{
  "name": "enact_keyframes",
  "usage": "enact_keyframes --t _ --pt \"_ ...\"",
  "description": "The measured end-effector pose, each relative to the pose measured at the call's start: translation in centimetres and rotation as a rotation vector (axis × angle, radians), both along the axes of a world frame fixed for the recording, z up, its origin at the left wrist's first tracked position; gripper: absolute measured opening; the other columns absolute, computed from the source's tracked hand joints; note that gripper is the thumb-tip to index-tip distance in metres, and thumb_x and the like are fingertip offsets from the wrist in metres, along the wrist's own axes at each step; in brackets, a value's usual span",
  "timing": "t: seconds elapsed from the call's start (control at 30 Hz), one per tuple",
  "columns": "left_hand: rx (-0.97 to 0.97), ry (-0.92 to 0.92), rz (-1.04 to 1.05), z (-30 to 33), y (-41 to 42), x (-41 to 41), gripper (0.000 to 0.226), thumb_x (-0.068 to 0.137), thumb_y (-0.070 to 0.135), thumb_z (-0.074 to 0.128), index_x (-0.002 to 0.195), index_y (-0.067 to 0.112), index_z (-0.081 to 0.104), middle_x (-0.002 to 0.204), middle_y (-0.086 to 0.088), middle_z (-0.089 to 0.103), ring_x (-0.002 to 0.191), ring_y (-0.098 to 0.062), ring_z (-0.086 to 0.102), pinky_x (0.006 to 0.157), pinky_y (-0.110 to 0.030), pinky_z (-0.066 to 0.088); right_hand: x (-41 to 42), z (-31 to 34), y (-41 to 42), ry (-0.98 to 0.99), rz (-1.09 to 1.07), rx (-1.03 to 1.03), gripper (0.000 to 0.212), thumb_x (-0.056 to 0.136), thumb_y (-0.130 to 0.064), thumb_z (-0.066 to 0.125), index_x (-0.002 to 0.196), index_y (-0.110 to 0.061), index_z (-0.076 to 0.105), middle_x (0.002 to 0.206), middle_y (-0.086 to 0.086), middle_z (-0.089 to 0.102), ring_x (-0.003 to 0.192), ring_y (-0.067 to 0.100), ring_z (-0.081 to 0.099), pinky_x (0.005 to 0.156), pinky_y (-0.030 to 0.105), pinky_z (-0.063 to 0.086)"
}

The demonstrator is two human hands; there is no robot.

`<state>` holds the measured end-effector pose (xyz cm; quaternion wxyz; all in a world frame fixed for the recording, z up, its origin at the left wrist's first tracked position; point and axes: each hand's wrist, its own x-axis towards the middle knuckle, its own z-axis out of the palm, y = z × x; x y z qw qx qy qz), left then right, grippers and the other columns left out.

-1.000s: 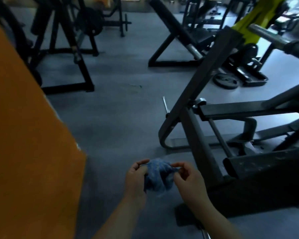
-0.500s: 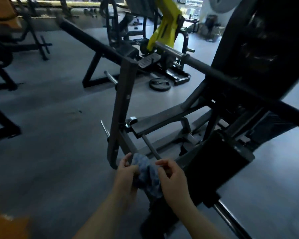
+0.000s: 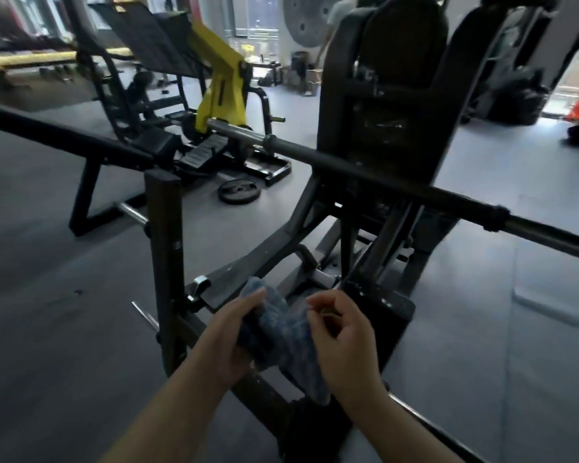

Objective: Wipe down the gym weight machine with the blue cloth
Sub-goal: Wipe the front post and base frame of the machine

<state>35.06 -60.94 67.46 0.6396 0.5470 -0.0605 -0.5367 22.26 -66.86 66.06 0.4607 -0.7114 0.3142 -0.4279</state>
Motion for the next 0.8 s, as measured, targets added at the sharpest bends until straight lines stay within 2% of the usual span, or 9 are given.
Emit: enact_keyframes --t 0.07,0.13,0.2,0.33,0.4,0.47,0.67,0.73,0.8 --pt "-0.026 -0.016 -0.051 0.7 -0.1 -0.6 0.021 0.088 0.019 0.057 0.079 0.001 0.062 0.056 -0.011 0.066 0.047 -0.019 0.064 0.041 -0.026 0.051 -1.3 0.8 0.1 -0.013 -0.091 -0.032 0.035 0.086 0.004 0.060 0.076 -0.030 0.059 0.082 -0.007 0.064 0.079 0.007 0.062 0.069 0.011 0.047" --pt "-0.059 -0.012 -0.113 1.3 -0.3 -1.7 0.015 0.088 0.013 0.057 0.090 0.000 0.062 0.068 -0.013 0.069 0.054 -0.021 0.067 0.047 -0.028 0.055 -2.7 1.5 0.3 -0.027 -0.175 -0.030 0.036 0.086 0.004 0.059 0.074 -0.030 0.058 0.081 -0.007 0.064 0.077 0.004 0.061 0.068 0.009 0.045" --pt "-0.077 -0.036 -0.128 1.5 -0.7 -2.4 0.016 0.087 0.012 0.058 0.099 0.003 0.063 0.080 -0.014 0.071 0.061 -0.022 0.069 0.049 -0.030 0.055 -4.2 2.4 0.4 -0.023 -0.227 -0.021 0.037 0.087 0.005 0.058 0.072 -0.029 0.058 0.075 -0.013 0.063 0.073 -0.001 0.060 0.063 0.006 0.043" --pt "-0.158 -0.100 -0.152 1.8 -1.5 -3.9 0.014 0.091 0.015 0.055 0.100 0.013 0.066 0.094 -0.010 0.072 0.076 -0.022 0.071 0.063 -0.034 0.054 -6.9 3.8 -0.3 0.012 -0.277 -0.059 0.039 0.085 0.008 0.058 0.067 -0.026 0.058 0.064 -0.027 0.062 0.064 -0.008 0.058 0.057 0.005 0.042" --pt "-0.212 -0.138 -0.143 2.2 -1.9 -4.6 0.015 0.093 0.015 0.052 0.101 0.015 0.065 0.095 -0.007 0.071 0.076 -0.019 0.070 0.062 -0.033 0.055 -7.9 4.1 -1.3 0.035 -0.324 -0.104 0.039 0.084 0.006 0.060 0.066 -0.028 0.058 0.065 -0.016 0.065 0.066 -0.001 0.060 0.058 0.013 0.047" --pt "-0.240 -0.203 -0.127 2.7 -2.5 -5.2 0.022 0.094 0.017 0.052 0.114 0.017 0.061 0.102 -0.004 0.070 0.082 -0.017 0.070 0.061 -0.030 0.056 -8.5 4.6 -2.6 0.058 -0.366 -0.145 0.039 0.084 0.003 0.062 0.065 -0.031 0.058 0.070 -0.006 0.066 0.069 0.007 0.059 0.062 0.024 0.049" --pt "-0.305 -0.826 -0.020 4.6 -6.5 -5.5 0.038 0.096 0.022 0.050 0.132 0.032 0.046 0.104 0.011 0.062 0.094 -0.006 0.060 0.080 -0.026 0.050 -9.4 7.0 -6.3 0.005 -0.485 -0.278 0.036 0.087 -0.002 0.059 0.070 -0.034 0.057 0.081 -0.014 0.062 0.073 0.001 0.059 0.066 0.010 0.048" --pt "-0.165 -1.023 -0.098 4.0 -8.0 -4.9 0.044 0.095 0.024 0.051 0.138 0.029 0.042 0.110 0.005 0.060 0.097 -0.009 0.057 0.082 -0.027 0.046 -9.8 5.8 -7.9 0.161 -0.495 -0.227 0.026 0.088 -0.007 0.058 0.076 -0.030 0.058 0.086 -0.009 0.062 0.076 0.002 0.058 0.064 0.009 0.044" --pt "0.008 -1.191 -0.284 2.9 -8.6 -4.4 0.045 0.094 0.025 0.053 0.138 0.019 0.042 0.118 -0.001 0.059 0.103 -0.014 0.055 0.083 -0.028 0.043 -10.3 3.6 -9.3 0.506 -0.369 -0.069 0.010 0.090 -0.018 0.058 0.090 -0.027 0.061 0.097 -0.006 0.063 0.085 0.010 0.059 0.071 0.019 0.044"
